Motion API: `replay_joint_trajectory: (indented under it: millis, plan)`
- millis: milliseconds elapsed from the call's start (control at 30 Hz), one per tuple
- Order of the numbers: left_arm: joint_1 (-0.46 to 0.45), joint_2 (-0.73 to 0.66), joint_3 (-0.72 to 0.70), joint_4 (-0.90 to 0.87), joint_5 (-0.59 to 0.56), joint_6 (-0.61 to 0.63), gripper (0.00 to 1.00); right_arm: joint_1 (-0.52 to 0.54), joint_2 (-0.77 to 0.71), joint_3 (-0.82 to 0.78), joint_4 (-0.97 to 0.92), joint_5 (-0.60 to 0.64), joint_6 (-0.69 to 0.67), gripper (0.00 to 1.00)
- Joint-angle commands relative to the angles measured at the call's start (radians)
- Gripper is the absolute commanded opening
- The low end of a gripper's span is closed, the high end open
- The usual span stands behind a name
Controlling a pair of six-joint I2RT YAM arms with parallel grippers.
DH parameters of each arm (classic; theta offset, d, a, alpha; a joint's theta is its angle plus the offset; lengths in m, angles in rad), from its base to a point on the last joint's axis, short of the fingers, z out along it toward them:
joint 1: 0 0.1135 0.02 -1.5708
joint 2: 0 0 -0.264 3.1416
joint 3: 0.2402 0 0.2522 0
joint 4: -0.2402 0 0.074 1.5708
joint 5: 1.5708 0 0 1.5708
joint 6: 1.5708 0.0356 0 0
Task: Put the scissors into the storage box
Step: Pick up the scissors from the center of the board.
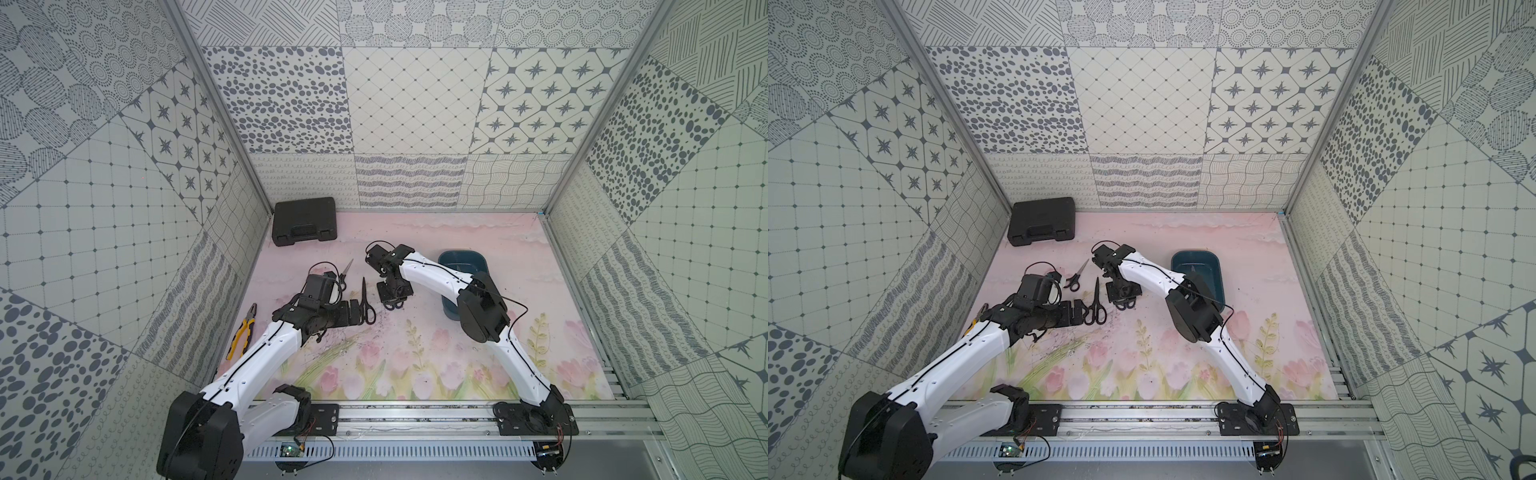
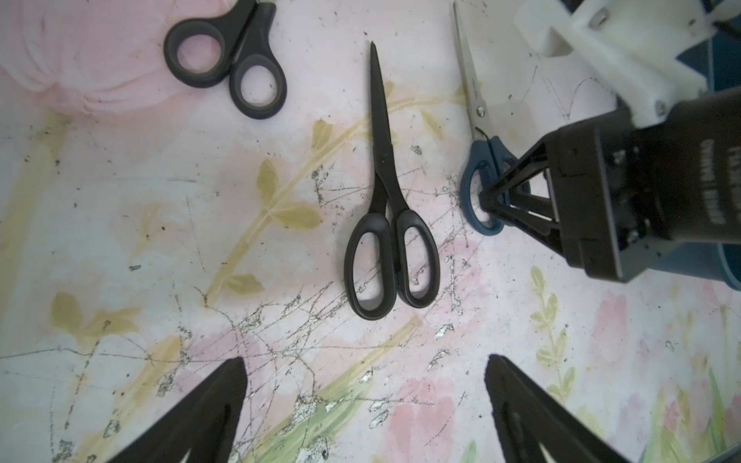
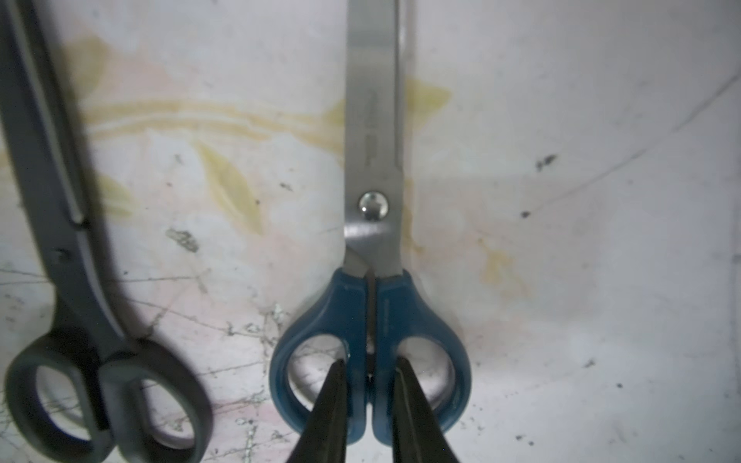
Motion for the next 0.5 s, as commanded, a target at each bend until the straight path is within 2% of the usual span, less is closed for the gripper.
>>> replay_joint_trajectory:
  millis: [0, 300, 467]
  plan:
    - [0.012, 0.006, -0.002, 0.076, 0.109, -0.002, 0.97, -0.011, 0.009, -0.102, 0.043, 0.024, -0.054, 0.0]
    - [0.002, -0.016, -0.014, 0.215, 0.308, -0.011, 0.98, -0.016, -0.146, -0.228, 0.136, -0.014, -0.122, 0.0]
    - [-0.057, -0.032, -0.021, 0.314, 0.289, -0.013, 0.99, -0.021, -0.294, -0.357, 0.268, -0.019, -0.167, 0.0]
